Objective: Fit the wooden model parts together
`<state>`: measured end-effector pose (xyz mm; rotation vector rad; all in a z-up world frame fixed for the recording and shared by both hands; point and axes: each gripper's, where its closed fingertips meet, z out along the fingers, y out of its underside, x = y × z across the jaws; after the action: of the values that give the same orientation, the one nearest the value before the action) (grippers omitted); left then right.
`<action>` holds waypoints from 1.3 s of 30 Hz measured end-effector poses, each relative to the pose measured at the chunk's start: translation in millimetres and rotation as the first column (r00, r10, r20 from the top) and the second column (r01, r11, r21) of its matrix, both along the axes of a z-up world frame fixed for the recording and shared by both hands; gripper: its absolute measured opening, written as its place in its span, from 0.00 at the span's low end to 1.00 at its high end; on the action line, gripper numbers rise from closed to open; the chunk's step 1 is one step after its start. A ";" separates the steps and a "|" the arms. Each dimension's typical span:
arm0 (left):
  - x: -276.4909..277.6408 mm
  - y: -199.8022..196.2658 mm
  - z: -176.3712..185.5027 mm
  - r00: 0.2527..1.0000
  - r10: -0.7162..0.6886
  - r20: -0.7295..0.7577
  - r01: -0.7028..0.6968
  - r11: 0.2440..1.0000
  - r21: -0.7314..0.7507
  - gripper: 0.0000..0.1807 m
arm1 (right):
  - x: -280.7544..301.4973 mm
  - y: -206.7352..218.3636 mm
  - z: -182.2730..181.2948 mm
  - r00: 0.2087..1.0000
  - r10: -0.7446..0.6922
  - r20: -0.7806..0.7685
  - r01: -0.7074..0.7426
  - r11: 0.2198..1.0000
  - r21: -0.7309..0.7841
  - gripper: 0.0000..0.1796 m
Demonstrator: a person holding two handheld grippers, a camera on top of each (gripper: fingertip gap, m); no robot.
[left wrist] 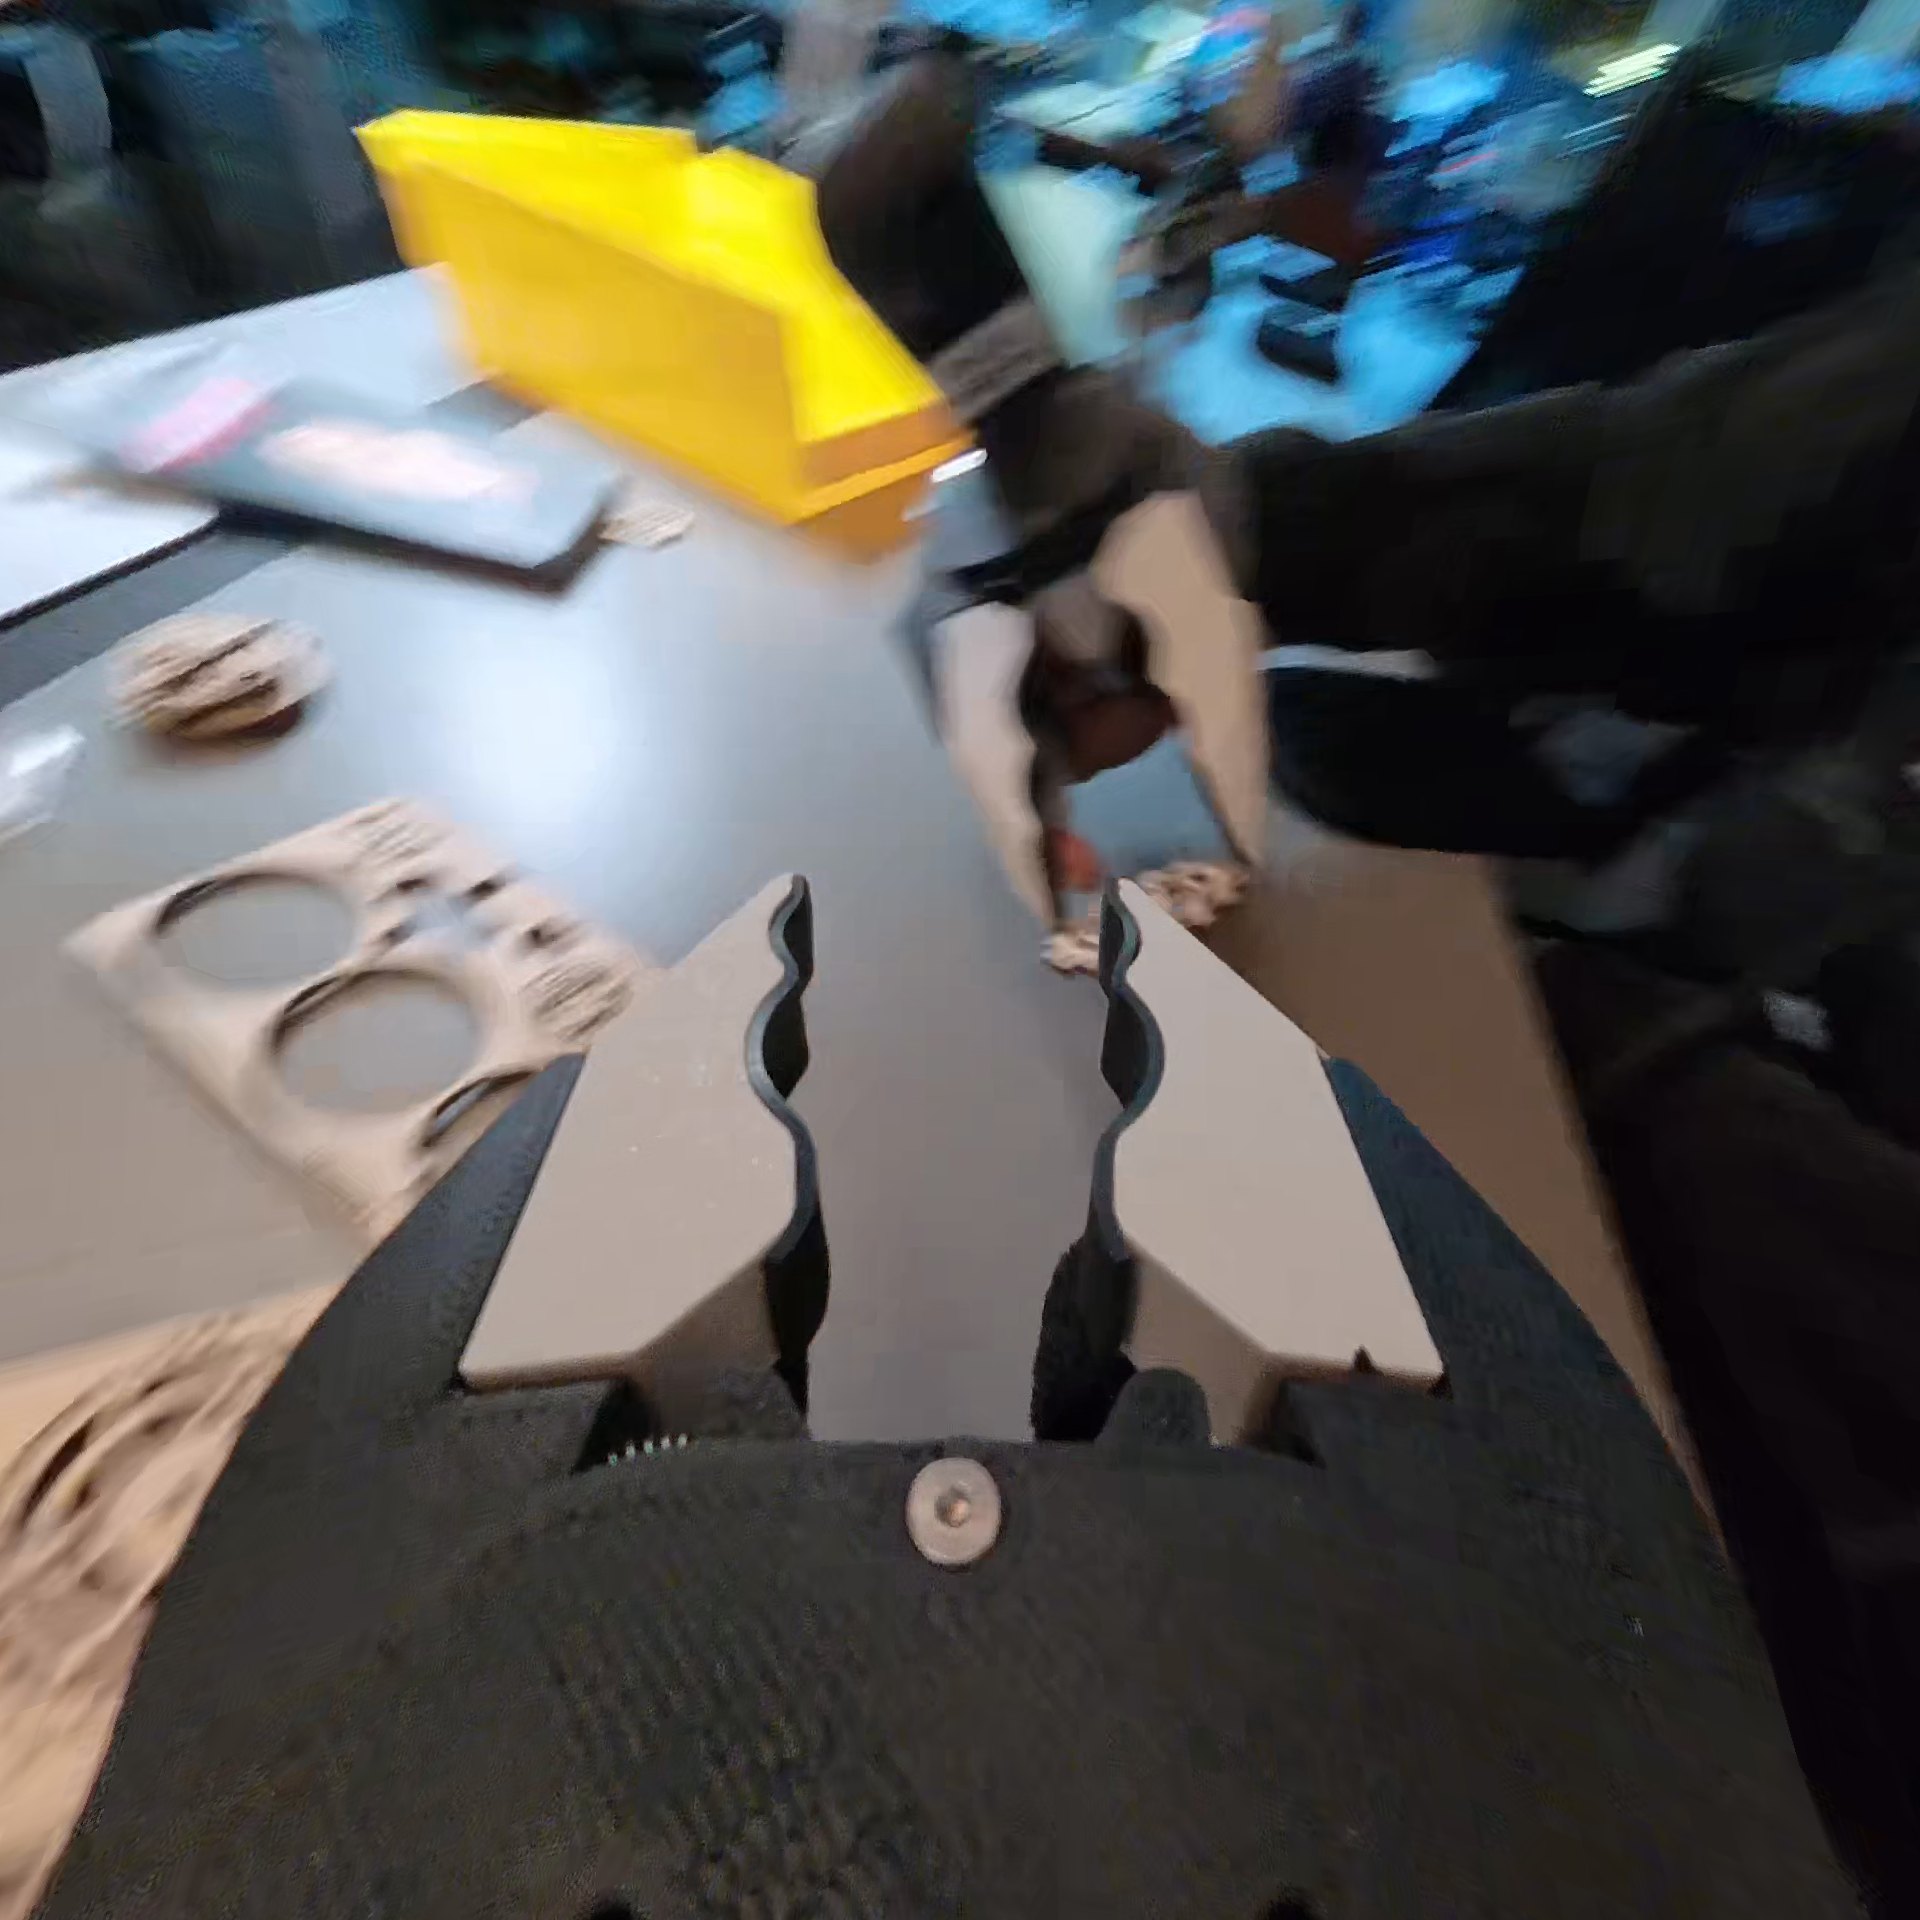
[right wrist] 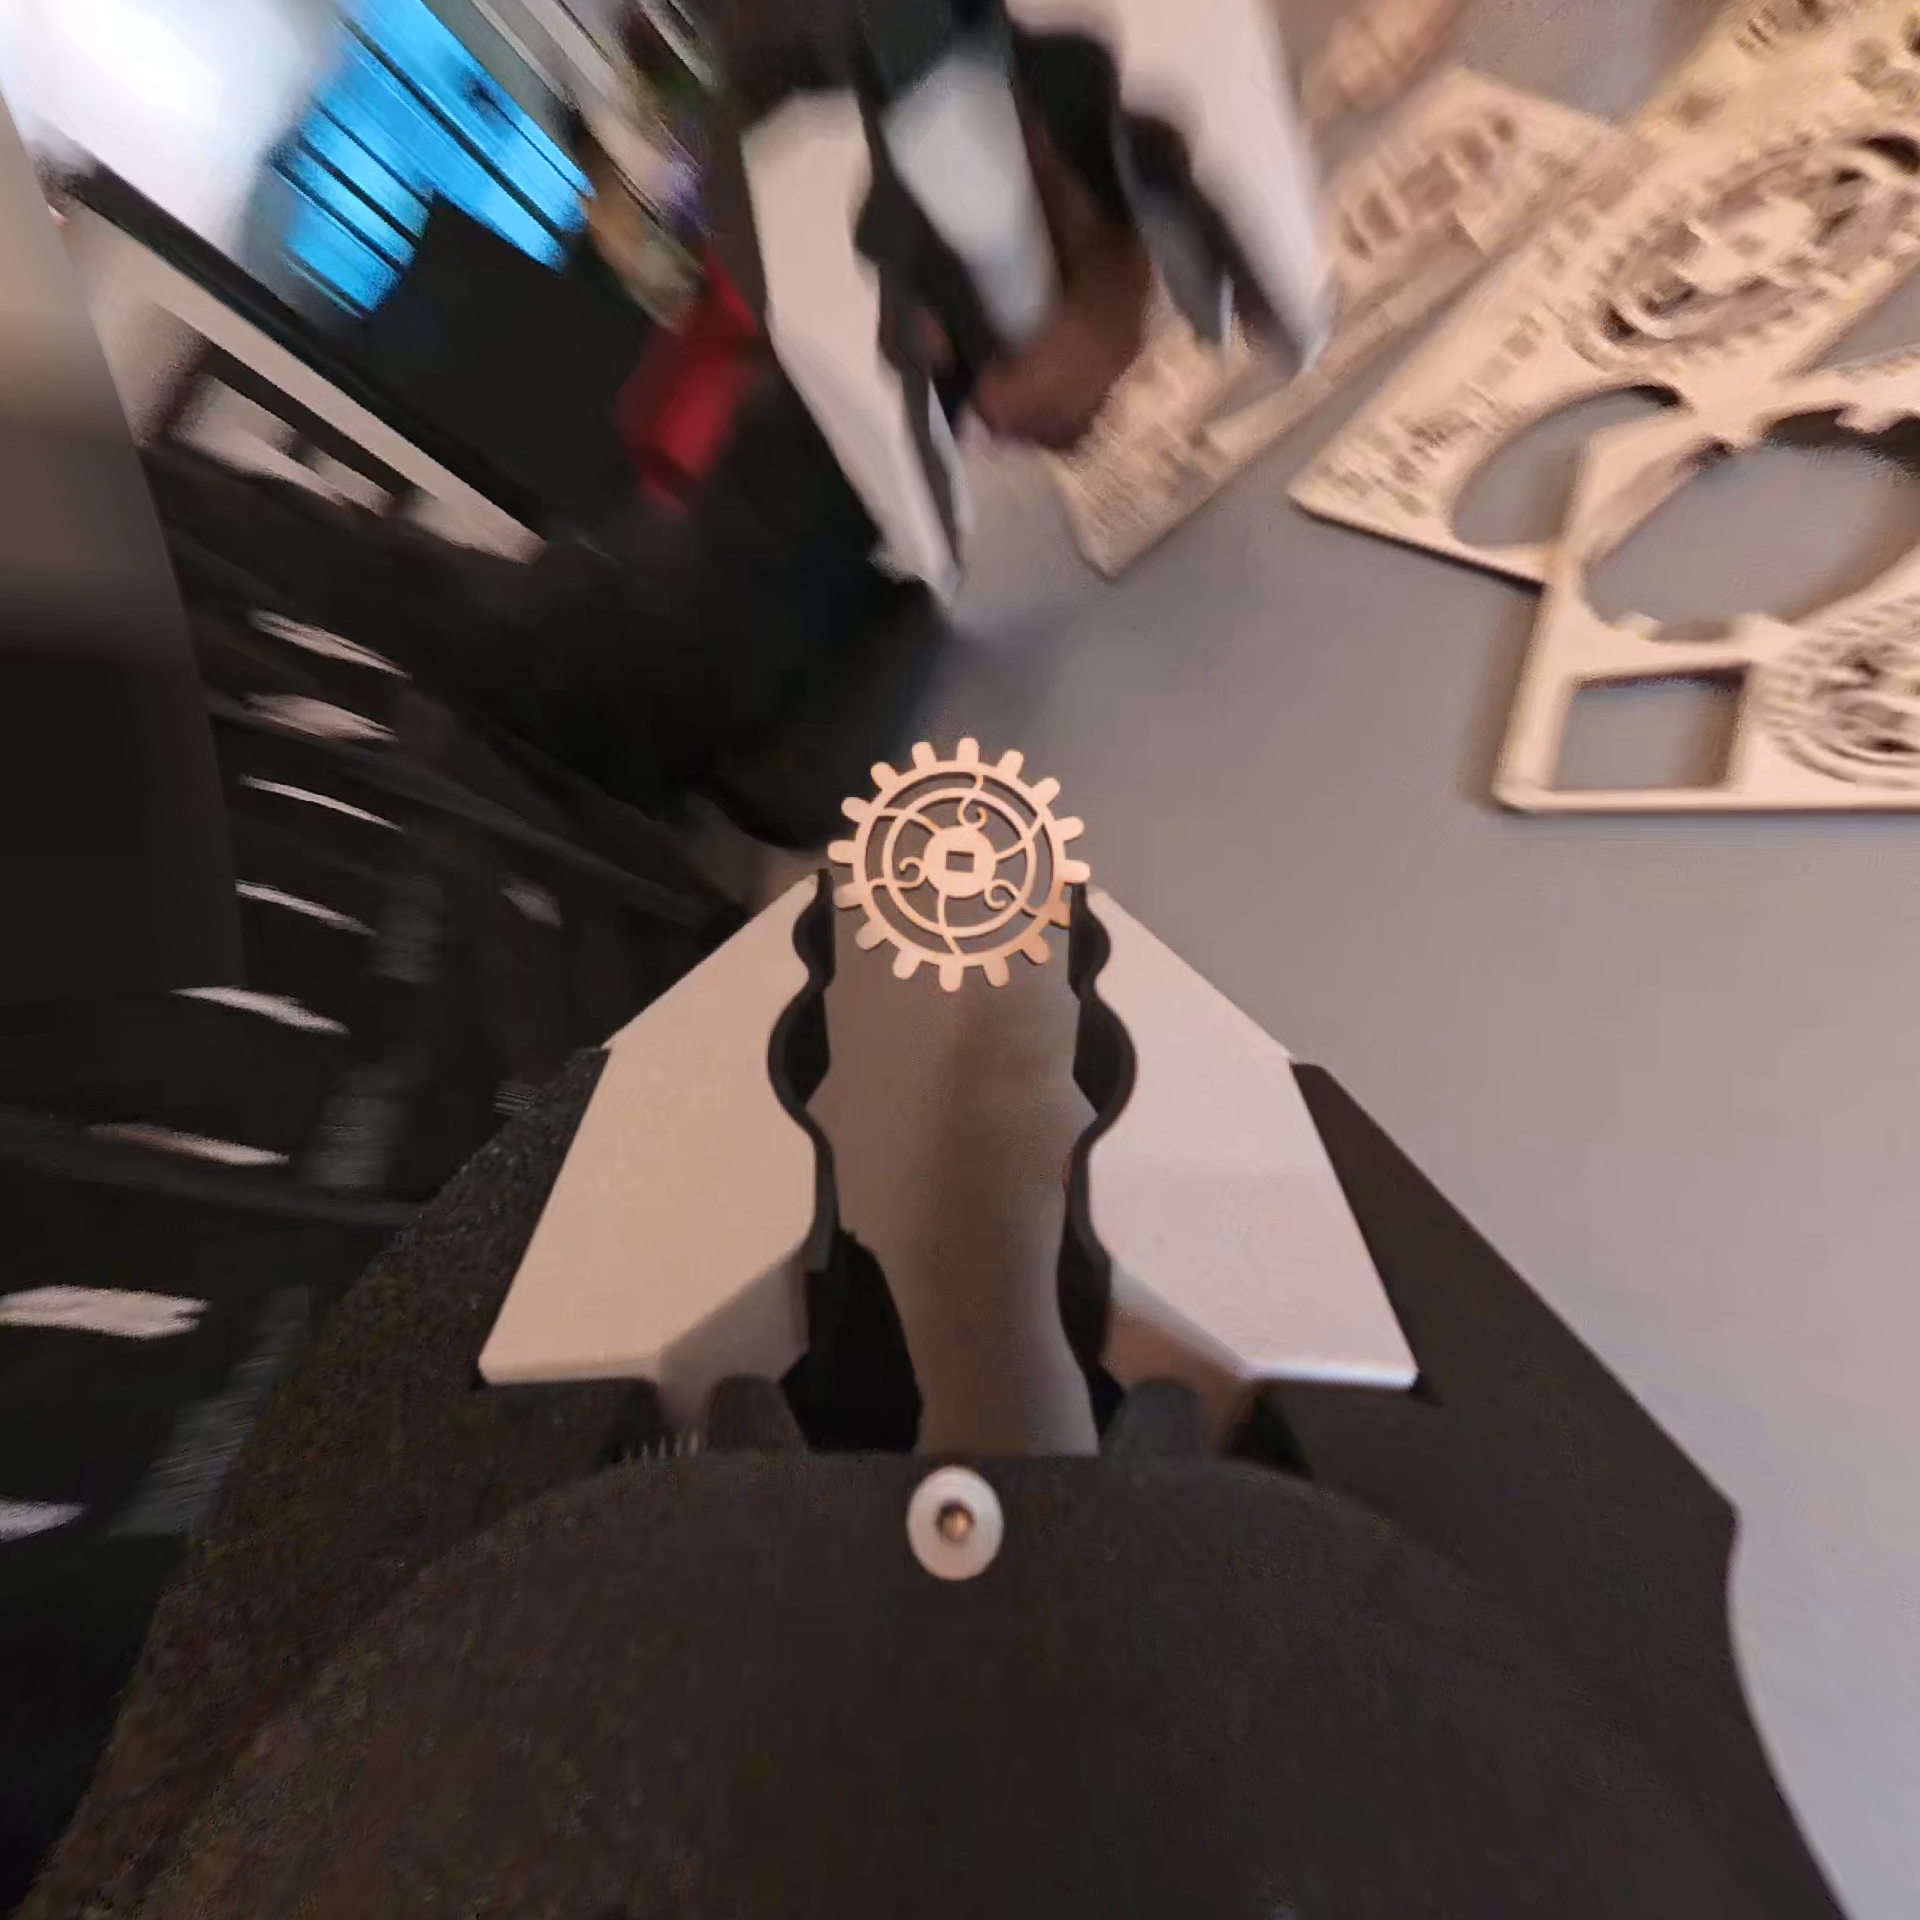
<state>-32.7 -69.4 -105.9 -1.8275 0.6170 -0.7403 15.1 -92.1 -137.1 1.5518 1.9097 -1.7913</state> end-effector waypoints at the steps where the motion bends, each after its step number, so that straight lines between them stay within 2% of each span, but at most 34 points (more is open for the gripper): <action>1: 17.1 -11.1 9.4 0.993 -0.104 0.050 0.102 0.994 0.032 0.29 | 4.4 -0.9 19.0 0.999 0.004 -0.045 -0.010 0.990 -0.144 0.24; 4: 44.2 -25.0 23.7 0.963 -0.242 0.120 0.230 0.967 0.108 0.28 | 18.4 -2.0 53.1 0.992 0.014 -0.124 -0.065 0.908 -0.414 0.24; 6: 60.0 -31.3 35.8 0.922 -0.319 0.219 0.292 0.945 0.148 0.21 | 21.0 -8.4 57.5 0.992 0.022 -0.124 -0.080 0.866 -0.494 0.24; 7: 65.9 -33.1 37.3 0.905 -0.346 0.247 0.319 0.937 0.142 0.11 | 21.5 -12.6 59.5 0.992 0.029 -0.125 -0.091 0.846 -0.526 0.24; 8: 69.2 -32.9 35.3 0.898 -0.357 0.257 0.338 0.934 0.117 0.06 | 21.8 -15.8 61.9 0.991 0.033 -0.132 -0.101 0.829 -0.550 0.23; 10: 66.4 -29.5 34.3 0.886 -0.330 0.325 0.334 0.941 0.044 0.01 | 20.2 -13.2 61.8 0.992 0.006 -0.127 -0.077 0.825 -0.559 0.23; 12: 54.5 -13.9 25.0 0.883 -0.191 0.429 0.253 0.963 -0.092 0.01 | 11.1 7.3 49.9 0.989 -0.114 -0.099 0.053 0.875 -0.481 0.25; 15: 43.4 -1.4 7.7 0.785 -0.028 0.620 0.262 0.920 -0.291 0.01 | 10.8 30.9 32.3 0.961 -0.234 -0.148 0.201 0.958 -0.206 0.25; 17: 42.9 2.2 -4.9 0.764 0.013 0.645 0.280 0.894 -0.350 0.01 | 13.9 32.6 25.8 0.948 -0.240 -0.211 0.247 0.969 0.007 0.23; 19: 46.3 3.8 -10.3 0.756 0.017 0.654 0.303 0.876 -0.374 0.01 | 11.0 35.0 15.7 0.940 -0.259 -0.222 0.298 0.940 0.166 0.20; 21: 50.3 5.8 -13.5 0.758 0.017 0.652 0.312 0.868 -0.385 0.01 | 7.4 33.6 5.2 0.948 -0.280 -0.154 0.305 0.935 0.180 0.14; 23: 47.3 9.2 -16.8 0.760 0.037 0.649 0.294 0.870 -0.395 0.02 | 5.4 28.2 6.4 0.954 -0.276 -0.116 0.286 0.956 0.073 0.02; 24: 44.3 10.6 -17.3 0.764 0.045 0.643 0.279 0.877 -0.392 0.04 | 4.3 30.3 5.4 0.953 -0.291 -0.085 0.295 0.955 0.027 0.00; 26: 30.2 19.1 -21.5 0.810 0.099 0.579 0.163 0.909 -0.384 0.15 | 5.8 35.2 0.1 0.954 -0.298 0.010 0.298 0.952 -0.069 0.00; 28: 11.5 25.9 -25.4 0.853 0.156 0.498 0.046 0.928 -0.369 0.17 | 9.8 43.8 -19.9 0.943 -0.308 0.130 0.319 0.945 -0.071 0.00; 31: -8.8 31.3 -31.4 0.868 0.224 0.443 -0.051 0.928 -0.369 0.17 | 15.3 74.2 -50.6 0.892 -0.423 0.155 0.397 0.901 0.177 0.12; 33: -14.6 33.3 -32.8 0.858 0.248 0.450 -0.071 0.925 -0.374 0.17 | 19.8 92.3 -48.6 0.876 -0.472 0.101 0.423 0.851 0.312 0.19; 35: -17.0 34.8 -32.1 0.853 0.253 0.456 -0.077 0.926 -0.370 0.17 | 24.7 114.9 -45.2 0.858 -0.514 0.012 0.453 0.766 0.456 0.21; 37: -19.9 36.1 -32.7 0.863 0.260 0.433 -0.099 0.928 -0.360 0.17 | 30.8 121.4 -42.9 0.869 -0.494 -0.035 0.435 0.729 0.529 0.22; 39: -25.1 37.3 -35.1 0.881 0.276 0.385 -0.141 0.928 -0.344 0.17 | 35.8 109.0 -42.9 0.904 -0.425 -0.040 0.373 0.742 0.557 0.25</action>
<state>-57.8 -32.1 -141.0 -1.8860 0.0075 -1.0932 50.9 16.9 -180.0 2.3479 2.3224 -1.2814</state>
